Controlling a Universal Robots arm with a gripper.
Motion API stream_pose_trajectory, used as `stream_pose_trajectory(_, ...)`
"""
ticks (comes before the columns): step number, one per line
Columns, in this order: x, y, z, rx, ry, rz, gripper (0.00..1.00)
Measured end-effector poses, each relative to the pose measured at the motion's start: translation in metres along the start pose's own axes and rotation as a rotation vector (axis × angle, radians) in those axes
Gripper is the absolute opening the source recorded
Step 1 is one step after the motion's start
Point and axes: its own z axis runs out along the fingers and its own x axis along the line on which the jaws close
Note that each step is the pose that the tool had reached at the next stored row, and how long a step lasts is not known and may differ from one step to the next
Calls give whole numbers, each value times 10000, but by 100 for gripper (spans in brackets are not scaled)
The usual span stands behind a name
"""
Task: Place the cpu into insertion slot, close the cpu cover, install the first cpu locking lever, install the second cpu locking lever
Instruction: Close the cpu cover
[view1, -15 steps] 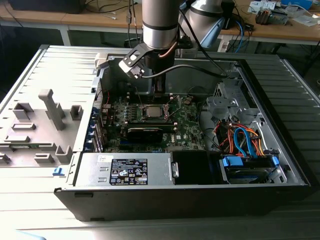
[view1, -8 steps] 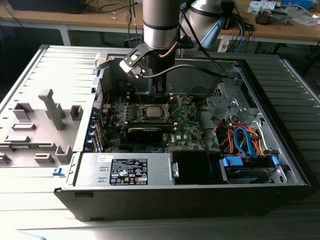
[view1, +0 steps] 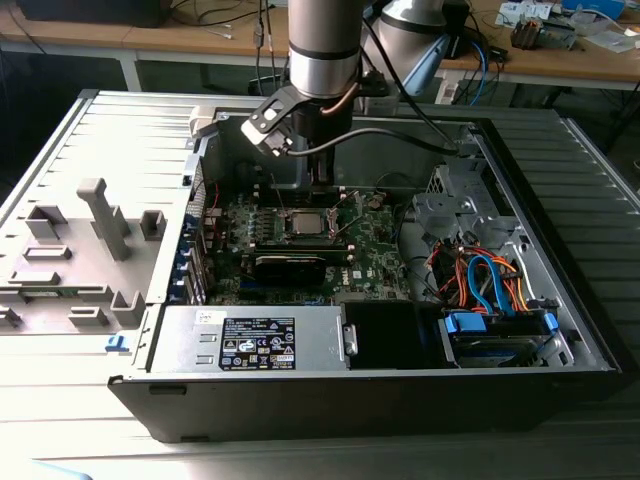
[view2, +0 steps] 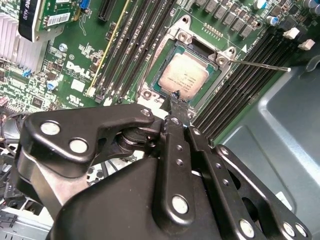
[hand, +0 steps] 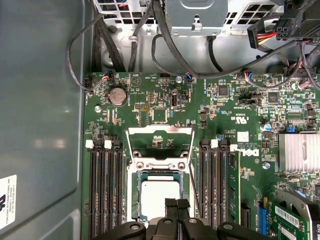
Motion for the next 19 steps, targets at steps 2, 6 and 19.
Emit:
stream_pose_trajectory(2,0,7,-1,1,-1,0,11)
stream_pose_trajectory(6,0,37,-1,9,0,1,11)
stream_pose_trajectory(19,1,230,2,88,0,-14,11)
